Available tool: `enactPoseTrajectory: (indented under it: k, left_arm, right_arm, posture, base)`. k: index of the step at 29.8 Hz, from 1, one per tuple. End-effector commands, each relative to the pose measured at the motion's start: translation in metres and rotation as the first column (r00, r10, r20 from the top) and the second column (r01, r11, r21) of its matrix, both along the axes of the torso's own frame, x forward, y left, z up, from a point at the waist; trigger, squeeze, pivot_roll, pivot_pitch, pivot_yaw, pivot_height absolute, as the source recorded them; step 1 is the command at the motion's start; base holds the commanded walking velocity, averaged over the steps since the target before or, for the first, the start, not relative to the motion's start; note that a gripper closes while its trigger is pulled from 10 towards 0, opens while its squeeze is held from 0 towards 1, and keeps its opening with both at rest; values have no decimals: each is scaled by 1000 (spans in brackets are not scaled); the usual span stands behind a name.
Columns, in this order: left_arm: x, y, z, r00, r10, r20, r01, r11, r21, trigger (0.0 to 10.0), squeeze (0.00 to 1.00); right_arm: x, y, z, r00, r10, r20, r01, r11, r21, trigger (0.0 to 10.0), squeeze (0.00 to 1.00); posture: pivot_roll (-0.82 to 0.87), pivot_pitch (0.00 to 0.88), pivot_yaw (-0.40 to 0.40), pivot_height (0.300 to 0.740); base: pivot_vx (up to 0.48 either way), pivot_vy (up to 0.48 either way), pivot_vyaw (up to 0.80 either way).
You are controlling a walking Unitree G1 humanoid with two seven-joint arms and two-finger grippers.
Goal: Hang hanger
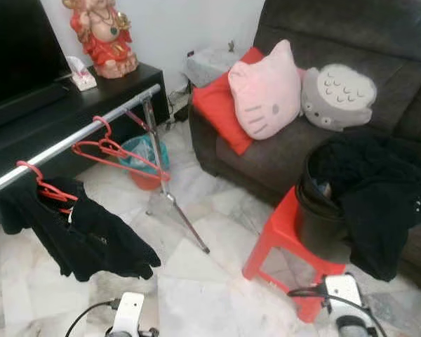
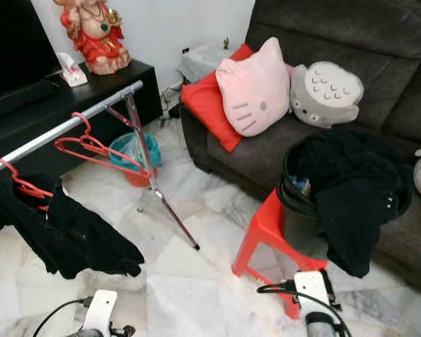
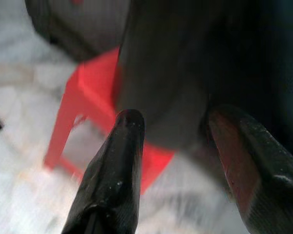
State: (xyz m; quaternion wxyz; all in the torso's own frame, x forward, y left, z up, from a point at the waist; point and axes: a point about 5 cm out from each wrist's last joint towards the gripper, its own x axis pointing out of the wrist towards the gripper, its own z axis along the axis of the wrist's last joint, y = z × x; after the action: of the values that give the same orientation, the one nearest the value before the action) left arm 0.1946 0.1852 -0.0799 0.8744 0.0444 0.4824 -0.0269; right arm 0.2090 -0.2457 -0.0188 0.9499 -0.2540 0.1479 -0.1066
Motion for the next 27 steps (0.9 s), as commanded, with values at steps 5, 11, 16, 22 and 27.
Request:
enactPoseTrajectory:
  k: [5,11,16,22,27]
  left_arm:
    - [-2,5,0,1000,-15,-7,15,1000,25,10000,0]
    - [-1,5,0,1000,-25,-7,25,999,31,10000,0]
    - [0,4,1,1000,-25,-4,25,999,26,10000,0]
    - [1,4,1,1000,-11,2,11,1000,22,10000,0]
    - [2,4,1,1000,-8,1,8,1000,19,10000,0]
  right_arm:
    - [21,11,29,983,113,147,-97,989,-113,10000,0]
    - [44,17,49,977,150,155,-109,964,-241,10000,0]
    - [64,15,57,985,112,130,-70,955,-288,10000,0]
    - [79,13,62,996,76,53,-56,950,-306,10000,0]
    - [83,13,62,997,65,30,-53,949,-310,10000,0]
  posture:
    - [-23,0,40,740]
    - [-29,0,42,740]
    - [-23,0,43,740]
    - [-17,0,42,740]
    - [-18,0,44,740]
  base:
    - [0,0,0]
    - [0,0,0]
    - [0,0,0]
    - [0,0,0]
    - [0,0,0]
